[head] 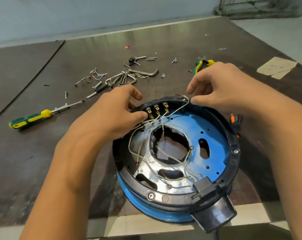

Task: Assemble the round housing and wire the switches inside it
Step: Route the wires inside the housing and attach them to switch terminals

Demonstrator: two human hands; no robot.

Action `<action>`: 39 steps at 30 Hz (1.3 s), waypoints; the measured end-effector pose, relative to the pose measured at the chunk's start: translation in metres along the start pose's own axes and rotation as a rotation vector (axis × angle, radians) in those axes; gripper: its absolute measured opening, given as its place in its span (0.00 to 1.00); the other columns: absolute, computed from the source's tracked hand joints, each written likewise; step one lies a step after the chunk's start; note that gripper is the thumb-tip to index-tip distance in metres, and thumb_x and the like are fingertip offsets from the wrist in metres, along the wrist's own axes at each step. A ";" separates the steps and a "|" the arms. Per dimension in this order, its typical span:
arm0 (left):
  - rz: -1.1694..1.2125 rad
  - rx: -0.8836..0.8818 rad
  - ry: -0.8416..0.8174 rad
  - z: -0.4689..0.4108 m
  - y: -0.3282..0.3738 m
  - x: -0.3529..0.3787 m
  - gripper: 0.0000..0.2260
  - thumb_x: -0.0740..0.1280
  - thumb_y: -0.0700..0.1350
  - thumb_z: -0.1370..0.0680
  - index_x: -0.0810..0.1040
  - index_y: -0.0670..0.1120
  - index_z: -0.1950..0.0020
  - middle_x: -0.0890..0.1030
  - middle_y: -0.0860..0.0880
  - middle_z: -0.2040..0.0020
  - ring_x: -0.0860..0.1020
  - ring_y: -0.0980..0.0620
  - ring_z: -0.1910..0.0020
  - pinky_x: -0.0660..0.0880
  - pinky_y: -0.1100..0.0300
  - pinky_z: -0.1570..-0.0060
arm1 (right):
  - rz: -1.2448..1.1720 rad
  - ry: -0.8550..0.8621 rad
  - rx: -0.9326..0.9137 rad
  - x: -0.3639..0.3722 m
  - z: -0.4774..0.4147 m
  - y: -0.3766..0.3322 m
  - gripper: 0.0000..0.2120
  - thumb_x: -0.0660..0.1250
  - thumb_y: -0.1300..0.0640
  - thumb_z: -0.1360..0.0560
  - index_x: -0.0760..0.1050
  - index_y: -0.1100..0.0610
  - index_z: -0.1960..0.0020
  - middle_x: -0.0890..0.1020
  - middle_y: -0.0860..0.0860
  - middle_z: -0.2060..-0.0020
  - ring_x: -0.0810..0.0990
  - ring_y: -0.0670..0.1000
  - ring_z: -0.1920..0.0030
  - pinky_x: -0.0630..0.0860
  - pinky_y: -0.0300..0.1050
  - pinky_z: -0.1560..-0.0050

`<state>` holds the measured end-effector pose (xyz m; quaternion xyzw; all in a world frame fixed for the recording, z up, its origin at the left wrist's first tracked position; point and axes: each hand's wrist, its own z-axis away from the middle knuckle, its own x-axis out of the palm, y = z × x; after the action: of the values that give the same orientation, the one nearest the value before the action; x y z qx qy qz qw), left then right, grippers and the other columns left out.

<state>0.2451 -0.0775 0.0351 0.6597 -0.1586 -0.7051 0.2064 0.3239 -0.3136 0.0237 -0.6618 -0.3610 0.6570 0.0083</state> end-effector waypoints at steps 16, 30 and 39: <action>-0.316 -0.063 -0.039 0.019 -0.002 0.005 0.11 0.71 0.56 0.25 0.83 0.49 0.58 0.83 0.46 0.57 0.81 0.42 0.57 0.80 0.50 0.53 | -0.029 -0.111 -0.148 0.009 0.028 -0.014 0.09 0.76 0.55 0.32 0.81 0.41 0.64 0.75 0.45 0.50 0.74 0.45 0.47 0.70 0.41 0.46; -0.196 -0.027 0.045 0.035 -0.006 0.019 0.13 0.70 0.57 0.24 0.81 0.50 0.64 0.77 0.49 0.54 0.79 0.48 0.57 0.79 0.50 0.56 | 0.233 -0.095 -0.140 0.035 0.049 -0.033 0.07 0.69 0.36 0.28 0.79 0.37 0.59 0.71 0.44 0.38 0.67 0.51 0.36 0.67 0.55 0.39; -0.111 0.024 0.007 0.039 -0.008 0.025 0.10 0.71 0.54 0.24 0.82 0.50 0.62 0.73 0.49 0.42 0.71 0.50 0.38 0.70 0.54 0.51 | 0.300 -0.027 -0.276 0.038 0.052 -0.030 0.08 0.72 0.52 0.24 0.84 0.40 0.48 0.71 0.41 0.55 0.68 0.46 0.48 0.60 0.48 0.42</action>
<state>0.2043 -0.0851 0.0121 0.6724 -0.1296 -0.7111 0.1593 0.2593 -0.2971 -0.0013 -0.6942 -0.3453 0.6039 -0.1850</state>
